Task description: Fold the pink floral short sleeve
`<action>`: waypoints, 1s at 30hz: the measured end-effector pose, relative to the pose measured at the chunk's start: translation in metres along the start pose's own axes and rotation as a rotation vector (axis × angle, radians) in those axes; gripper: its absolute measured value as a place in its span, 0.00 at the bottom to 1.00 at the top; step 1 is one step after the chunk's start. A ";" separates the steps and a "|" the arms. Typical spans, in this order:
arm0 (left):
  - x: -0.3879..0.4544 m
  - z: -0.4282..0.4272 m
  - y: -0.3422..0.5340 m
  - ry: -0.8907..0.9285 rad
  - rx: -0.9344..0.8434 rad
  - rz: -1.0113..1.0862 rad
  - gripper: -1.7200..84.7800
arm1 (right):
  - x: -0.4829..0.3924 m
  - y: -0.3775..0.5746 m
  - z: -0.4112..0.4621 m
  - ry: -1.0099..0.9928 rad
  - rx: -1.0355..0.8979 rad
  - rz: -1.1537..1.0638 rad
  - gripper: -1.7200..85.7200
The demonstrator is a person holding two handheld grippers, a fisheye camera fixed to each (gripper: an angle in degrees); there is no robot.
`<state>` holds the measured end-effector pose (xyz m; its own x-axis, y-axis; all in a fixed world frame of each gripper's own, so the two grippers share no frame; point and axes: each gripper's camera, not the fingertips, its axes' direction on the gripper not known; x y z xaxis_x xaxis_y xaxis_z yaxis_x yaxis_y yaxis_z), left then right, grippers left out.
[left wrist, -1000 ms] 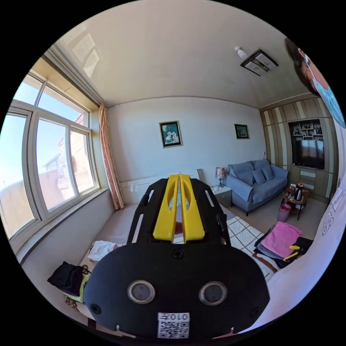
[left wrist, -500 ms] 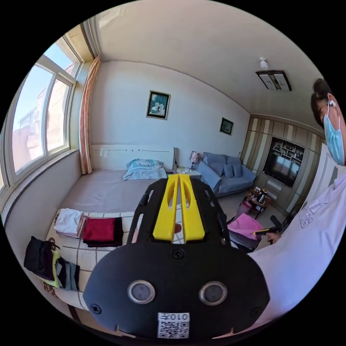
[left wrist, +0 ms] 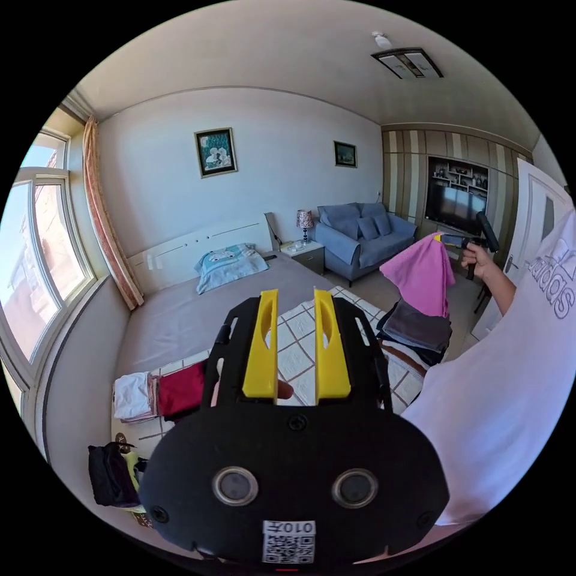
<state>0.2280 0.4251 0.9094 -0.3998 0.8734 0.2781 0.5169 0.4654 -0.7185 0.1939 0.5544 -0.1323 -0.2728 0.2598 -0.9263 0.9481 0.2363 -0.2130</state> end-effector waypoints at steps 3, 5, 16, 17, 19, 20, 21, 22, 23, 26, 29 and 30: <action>-0.006 0.006 -0.001 0.054 0.012 -0.006 0.14 | -0.026 -0.021 -0.017 -0.155 0.091 -0.078 0.08; -0.010 0.011 -0.003 0.141 0.053 -0.044 0.15 | -0.042 -0.033 -0.017 -0.254 0.136 -0.087 0.08; 0.037 0.049 -0.022 0.209 0.037 0.107 0.14 | -0.184 -0.071 0.072 -0.463 -0.015 -0.274 0.08; 0.026 0.051 -0.019 0.211 0.042 0.067 0.13 | -0.190 -0.073 0.079 -0.475 -0.030 -0.293 0.08; 0.003 0.049 -0.015 0.247 0.054 -0.012 0.12 | -0.192 -0.078 0.087 -0.502 -0.060 -0.300 0.08; -0.010 0.047 -0.011 0.240 0.052 -0.056 0.11 | -0.190 -0.081 0.092 -0.528 -0.081 -0.297 0.08; -0.017 0.046 -0.009 0.223 0.047 -0.075 0.11 | -0.188 -0.084 0.096 -0.550 -0.097 -0.293 0.08; -0.028 0.043 -0.005 0.185 0.041 -0.101 0.10 | -0.187 -0.085 0.098 -0.557 -0.103 -0.292 0.08; -0.037 0.040 -0.003 0.155 0.041 -0.119 0.10 | -0.186 -0.086 0.102 -0.568 -0.114 -0.291 0.08; -0.048 0.037 -0.001 0.154 0.052 -0.101 0.10 | -0.185 -0.090 0.109 -0.588 -0.138 -0.283 0.08; -0.039 0.049 -0.011 0.149 -0.007 -0.028 0.11 | -0.188 -0.096 0.113 -0.589 -0.162 -0.283 0.08; -0.037 0.053 -0.014 0.138 -0.035 -0.007 0.12 | -0.190 -0.099 0.114 -0.583 -0.171 -0.292 0.08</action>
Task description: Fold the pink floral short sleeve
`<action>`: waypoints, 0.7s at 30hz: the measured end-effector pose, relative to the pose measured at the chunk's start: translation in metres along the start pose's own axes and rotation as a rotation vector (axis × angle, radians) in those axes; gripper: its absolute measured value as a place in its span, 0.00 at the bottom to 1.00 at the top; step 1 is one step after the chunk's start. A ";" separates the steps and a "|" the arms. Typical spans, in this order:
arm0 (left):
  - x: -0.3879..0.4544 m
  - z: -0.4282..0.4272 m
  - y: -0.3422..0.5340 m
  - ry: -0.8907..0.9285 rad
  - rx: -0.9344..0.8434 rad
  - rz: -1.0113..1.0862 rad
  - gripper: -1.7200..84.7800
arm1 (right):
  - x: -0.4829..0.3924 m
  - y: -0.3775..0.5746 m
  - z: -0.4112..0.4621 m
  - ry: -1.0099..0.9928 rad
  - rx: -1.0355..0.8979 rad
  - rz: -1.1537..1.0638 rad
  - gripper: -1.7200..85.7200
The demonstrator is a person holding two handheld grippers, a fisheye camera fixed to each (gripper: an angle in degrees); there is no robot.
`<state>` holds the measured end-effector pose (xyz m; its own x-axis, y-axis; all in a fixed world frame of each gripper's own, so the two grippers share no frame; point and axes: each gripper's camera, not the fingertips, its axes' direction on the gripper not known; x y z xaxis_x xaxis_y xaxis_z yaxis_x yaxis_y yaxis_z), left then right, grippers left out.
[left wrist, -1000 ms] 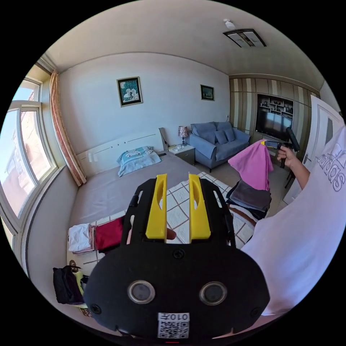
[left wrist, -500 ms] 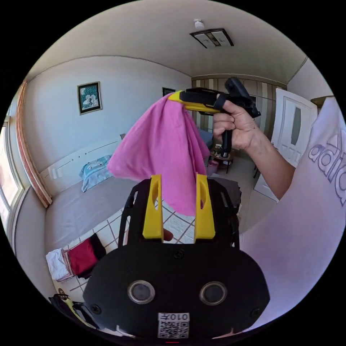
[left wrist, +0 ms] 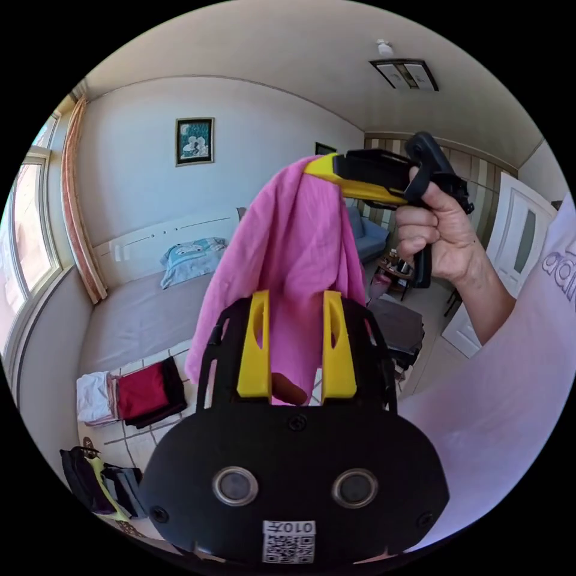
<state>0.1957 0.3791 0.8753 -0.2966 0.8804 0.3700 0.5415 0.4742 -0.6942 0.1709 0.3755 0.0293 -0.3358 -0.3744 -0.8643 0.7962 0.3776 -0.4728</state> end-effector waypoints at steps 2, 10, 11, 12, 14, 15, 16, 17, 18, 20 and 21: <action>0.001 0.009 -0.006 -0.044 -0.033 0.012 0.10 | -0.001 -0.003 0.001 0.006 -0.015 -0.015 0.08; -0.047 -0.013 -0.013 0.124 -0.034 0.096 0.03 | 0.059 -0.006 -0.033 0.132 -0.045 0.045 0.08; -0.069 -0.021 -0.017 0.288 -0.022 0.067 0.03 | 0.077 -0.005 -0.034 0.094 -0.081 0.078 0.08; -0.081 -0.024 -0.018 0.389 -0.011 0.054 0.03 | 0.093 -0.003 -0.032 0.030 -0.108 0.099 0.07; -0.131 -0.030 -0.022 0.759 0.079 -0.051 0.02 | 0.113 0.002 -0.032 -0.049 -0.094 0.131 0.06; -0.144 -0.031 -0.021 0.783 0.104 -0.106 0.02 | 0.125 0.006 -0.037 -0.037 -0.047 0.169 0.06; -0.166 -0.026 -0.020 0.851 0.105 -0.195 0.02 | 0.129 0.007 -0.040 -0.028 -0.027 0.177 0.06; -0.182 -0.021 -0.018 0.944 0.128 -0.262 0.02 | 0.133 0.009 -0.047 -0.022 -0.004 0.160 0.06; -0.188 -0.020 -0.017 0.979 0.167 -0.282 0.02 | 0.132 0.009 -0.054 -0.017 -0.001 0.116 0.06; -0.206 -0.019 -0.016 1.108 0.306 -0.365 0.02 | 0.122 0.008 -0.062 -0.012 0.004 0.001 0.07; -0.209 -0.018 -0.017 1.118 0.325 -0.384 0.02 | 0.111 0.008 -0.066 -0.019 0.017 -0.092 0.08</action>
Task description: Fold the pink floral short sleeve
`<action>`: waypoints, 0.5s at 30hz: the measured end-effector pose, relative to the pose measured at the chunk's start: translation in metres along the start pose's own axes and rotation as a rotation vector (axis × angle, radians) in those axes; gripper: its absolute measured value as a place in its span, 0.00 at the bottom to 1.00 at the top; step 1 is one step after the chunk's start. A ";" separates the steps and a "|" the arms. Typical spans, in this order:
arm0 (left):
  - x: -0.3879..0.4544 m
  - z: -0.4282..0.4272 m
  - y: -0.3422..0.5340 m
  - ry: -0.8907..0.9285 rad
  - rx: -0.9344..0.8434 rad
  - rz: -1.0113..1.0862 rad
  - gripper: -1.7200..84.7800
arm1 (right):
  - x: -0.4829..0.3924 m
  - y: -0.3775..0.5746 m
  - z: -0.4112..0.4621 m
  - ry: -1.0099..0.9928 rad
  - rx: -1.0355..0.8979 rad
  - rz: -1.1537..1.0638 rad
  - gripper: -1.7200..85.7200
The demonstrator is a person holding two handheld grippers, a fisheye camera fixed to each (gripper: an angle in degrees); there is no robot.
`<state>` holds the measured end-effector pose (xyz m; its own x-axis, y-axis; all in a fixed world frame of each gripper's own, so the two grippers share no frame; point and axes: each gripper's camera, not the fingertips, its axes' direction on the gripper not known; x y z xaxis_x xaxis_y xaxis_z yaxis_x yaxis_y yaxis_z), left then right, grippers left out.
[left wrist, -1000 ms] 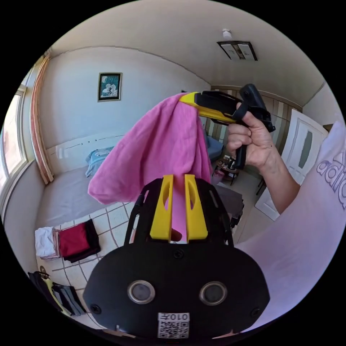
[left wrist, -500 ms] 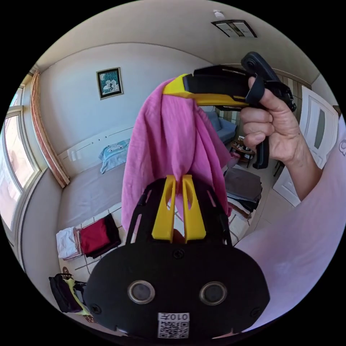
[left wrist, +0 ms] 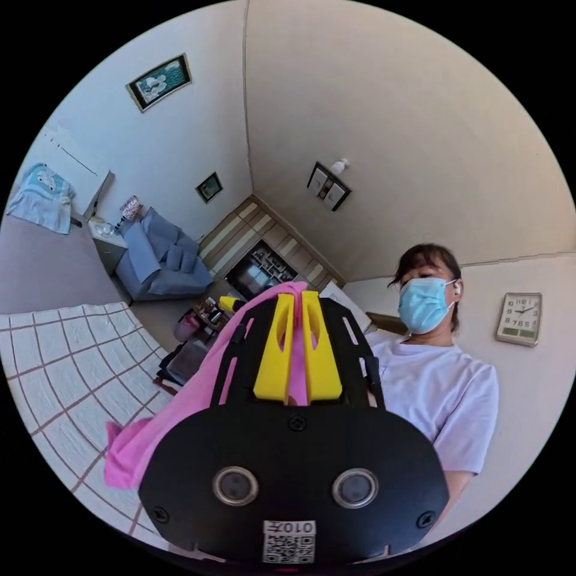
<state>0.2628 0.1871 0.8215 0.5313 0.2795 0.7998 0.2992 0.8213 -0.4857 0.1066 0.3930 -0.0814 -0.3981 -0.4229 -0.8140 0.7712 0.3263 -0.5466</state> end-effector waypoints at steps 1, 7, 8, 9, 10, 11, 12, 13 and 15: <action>0.000 -0.003 -0.006 0.003 0.040 0.008 0.02 | -0.006 0.000 -0.002 -0.006 0.011 -0.044 0.09; 0.010 -0.003 -0.038 -0.030 0.056 0.103 0.02 | -0.012 0.006 -0.003 -0.043 0.009 -0.170 0.16; 0.014 -0.005 -0.044 -0.032 0.056 0.121 0.02 | -0.001 0.007 -0.003 -0.083 -0.003 -0.120 0.16; 0.016 -0.007 -0.046 -0.031 0.055 0.135 0.02 | 0.012 0.008 -0.004 -0.119 -0.008 -0.062 0.16; 0.021 -0.009 -0.050 -0.027 0.047 0.174 0.02 | 0.018 0.009 -0.005 -0.138 -0.007 -0.031 0.16; 0.027 -0.012 -0.053 -0.026 0.036 0.221 0.02 | 0.030 0.011 -0.007 -0.184 0.002 0.023 0.17; 0.029 -0.014 -0.054 -0.027 0.031 0.243 0.02 | 0.040 0.012 -0.008 -0.239 0.014 0.064 0.17; 0.033 -0.017 -0.055 -0.033 0.025 0.278 0.02 | 0.045 0.013 -0.009 -0.265 0.021 0.082 0.17; 0.033 -0.023 -0.054 -0.046 0.032 0.296 0.02 | 0.059 0.015 -0.007 -0.316 0.020 0.128 0.17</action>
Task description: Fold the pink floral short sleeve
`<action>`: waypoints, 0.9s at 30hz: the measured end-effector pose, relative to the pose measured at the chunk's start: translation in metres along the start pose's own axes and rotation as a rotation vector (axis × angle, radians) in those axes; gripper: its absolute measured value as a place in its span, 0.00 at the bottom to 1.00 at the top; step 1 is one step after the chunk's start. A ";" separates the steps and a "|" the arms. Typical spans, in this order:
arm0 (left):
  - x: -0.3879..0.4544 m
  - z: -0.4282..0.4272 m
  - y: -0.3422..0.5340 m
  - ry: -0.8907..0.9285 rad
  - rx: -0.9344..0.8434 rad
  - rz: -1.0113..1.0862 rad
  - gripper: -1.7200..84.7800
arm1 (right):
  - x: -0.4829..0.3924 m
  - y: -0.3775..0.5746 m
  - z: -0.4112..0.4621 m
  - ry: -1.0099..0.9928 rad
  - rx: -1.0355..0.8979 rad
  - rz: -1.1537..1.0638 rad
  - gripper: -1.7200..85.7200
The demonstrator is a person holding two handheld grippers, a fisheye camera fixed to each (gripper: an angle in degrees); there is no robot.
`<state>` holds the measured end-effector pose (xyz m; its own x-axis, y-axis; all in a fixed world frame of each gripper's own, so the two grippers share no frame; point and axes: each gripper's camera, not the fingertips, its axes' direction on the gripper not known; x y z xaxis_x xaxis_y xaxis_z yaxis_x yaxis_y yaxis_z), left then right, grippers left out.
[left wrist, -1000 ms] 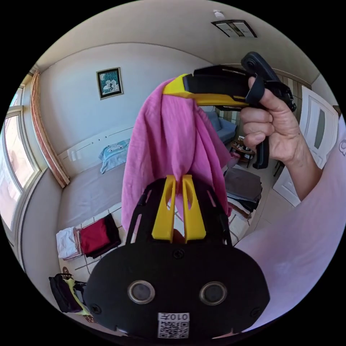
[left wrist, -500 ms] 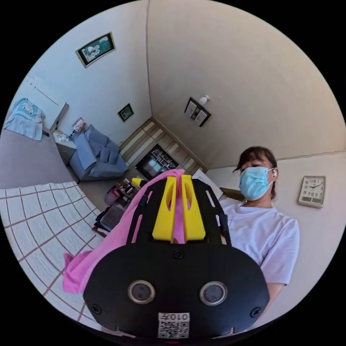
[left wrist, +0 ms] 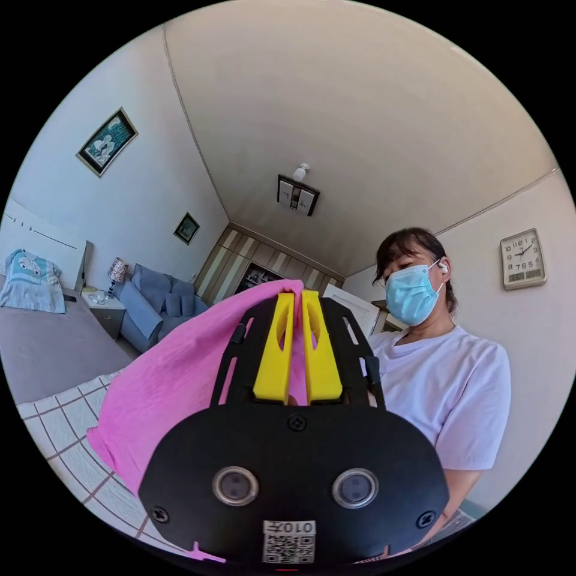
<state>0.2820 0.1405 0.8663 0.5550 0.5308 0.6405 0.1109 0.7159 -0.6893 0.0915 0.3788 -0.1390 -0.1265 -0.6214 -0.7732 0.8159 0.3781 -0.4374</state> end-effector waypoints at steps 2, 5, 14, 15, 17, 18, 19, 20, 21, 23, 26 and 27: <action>-0.005 -0.003 0.004 -0.009 0.012 -0.004 0.02 | 0.009 0.000 0.006 -0.039 -0.038 0.027 0.17; -0.016 -0.001 0.011 -0.027 0.022 -0.027 0.03 | 0.016 0.000 0.025 -0.188 -0.109 0.053 0.15; -0.066 -0.015 0.057 -0.467 -0.153 -0.328 0.09 | 0.019 -0.029 -0.047 -0.090 0.060 0.041 0.06; -0.069 -0.014 0.062 -0.517 -0.197 -0.355 0.10 | 0.010 -0.039 -0.060 -0.034 0.056 0.007 0.05; -0.080 -0.007 0.086 -0.640 -0.361 -0.418 0.12 | -0.008 -0.054 -0.072 0.033 0.045 -0.061 0.05; -0.081 -0.006 0.090 -0.637 -0.364 -0.422 0.12 | -0.019 -0.063 -0.076 0.073 0.037 -0.088 0.05; -0.081 -0.006 0.097 -0.611 -0.353 -0.433 0.13 | -0.023 -0.067 -0.076 0.103 0.018 -0.092 0.05; -0.080 -0.003 0.099 -0.602 -0.350 -0.429 0.13 | -0.032 -0.076 -0.071 0.164 -0.043 -0.107 0.05; -0.078 0.000 0.098 -0.621 -0.354 -0.415 0.14 | -0.041 -0.080 -0.062 0.192 -0.090 -0.145 0.05; -0.062 0.022 0.085 -0.711 -0.360 -0.276 0.15 | -0.055 -0.085 -0.047 0.177 -0.135 -0.187 0.05; -0.043 0.061 0.063 -0.714 -0.407 -0.052 0.17 | -0.082 -0.091 -0.039 0.066 -0.160 -0.295 0.05; -0.040 0.067 0.059 -0.712 -0.413 -0.012 0.17 | -0.094 -0.093 -0.042 0.005 -0.169 -0.351 0.05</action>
<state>0.2112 0.1918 0.8224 -0.0889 0.7845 0.6137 0.4849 0.5723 -0.6613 0.0035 0.4310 -0.0447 -0.3847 -0.7296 -0.5654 0.6185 0.2510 -0.7446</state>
